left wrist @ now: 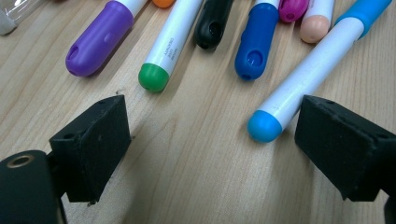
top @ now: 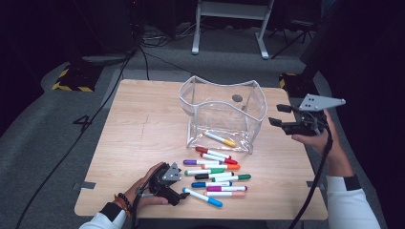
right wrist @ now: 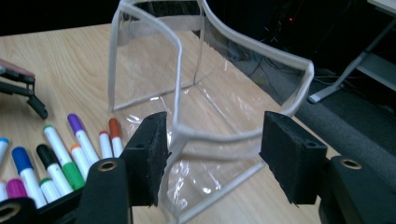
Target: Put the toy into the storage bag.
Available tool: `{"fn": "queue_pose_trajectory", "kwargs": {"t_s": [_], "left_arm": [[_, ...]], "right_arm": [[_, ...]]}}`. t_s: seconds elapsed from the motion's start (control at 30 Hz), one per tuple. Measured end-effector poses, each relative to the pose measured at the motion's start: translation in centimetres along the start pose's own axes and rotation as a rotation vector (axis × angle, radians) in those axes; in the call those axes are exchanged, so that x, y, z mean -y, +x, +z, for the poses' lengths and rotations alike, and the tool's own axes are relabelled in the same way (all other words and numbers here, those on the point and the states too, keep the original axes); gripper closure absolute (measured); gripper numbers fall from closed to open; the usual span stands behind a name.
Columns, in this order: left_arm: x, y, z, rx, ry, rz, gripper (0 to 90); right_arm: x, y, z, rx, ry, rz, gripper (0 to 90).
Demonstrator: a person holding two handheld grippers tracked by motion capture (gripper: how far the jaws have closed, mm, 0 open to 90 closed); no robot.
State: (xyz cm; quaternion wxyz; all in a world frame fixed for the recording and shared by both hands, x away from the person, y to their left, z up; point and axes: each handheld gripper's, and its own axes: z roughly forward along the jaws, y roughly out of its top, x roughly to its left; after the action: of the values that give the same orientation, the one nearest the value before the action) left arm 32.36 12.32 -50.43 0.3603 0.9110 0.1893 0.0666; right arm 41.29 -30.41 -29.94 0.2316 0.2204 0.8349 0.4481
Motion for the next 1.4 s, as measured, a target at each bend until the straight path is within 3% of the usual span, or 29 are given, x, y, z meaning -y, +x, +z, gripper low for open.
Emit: {"fn": "queue_pose_trajectory", "kwargs": {"t_s": [0.2, 0.4, 0.5, 0.57, 0.73, 0.97, 1.13, 1.4], "left_arm": [[0.0, 0.0, 0.0, 0.0, 0.0, 0.0, 10.7], [0.0, 0.0, 0.0, 0.0, 0.0, 0.001, 10.6], [0.0, 0.0, 0.0, 0.0, 0.0, 0.0, 10.6], [0.0, 0.0, 0.0, 0.0, 0.0, 0.0, 10.6], [0.0, 0.0, 0.0, 0.0, 0.0, 0.0, 10.6], [0.0, 0.0, 0.0, 0.0, 0.0, -0.001, 10.6], [0.0, 0.0, 0.0, 0.001, 0.0, 0.001, 10.6], [0.0, 0.0, 0.0, 0.001, 0.0, 0.001, 10.6]], "right_arm": [[4.5, 2.0, -0.3, -0.012, 0.039, -0.006, 43.3], [8.5, 4.0, 1.0, -0.08, 0.073, 0.018, 46.4], [10.0, 5.2, 2.0, -0.135, 0.083, 0.025, 49.2], [10.7, 6.1, 3.0, -0.165, 0.117, -0.002, 50.5], [11.5, 7.8, 5.0, -0.257, 0.156, -0.038, 53.1], [12.4, 9.9, 8.0, -0.351, 0.216, -0.073, 54.3], [12.9, 10.8, 9.8, -0.379, 0.256, -0.093, 54.7], [13.5, 10.7, 11.1, -0.402, 0.279, -0.109, 61.1]]}}
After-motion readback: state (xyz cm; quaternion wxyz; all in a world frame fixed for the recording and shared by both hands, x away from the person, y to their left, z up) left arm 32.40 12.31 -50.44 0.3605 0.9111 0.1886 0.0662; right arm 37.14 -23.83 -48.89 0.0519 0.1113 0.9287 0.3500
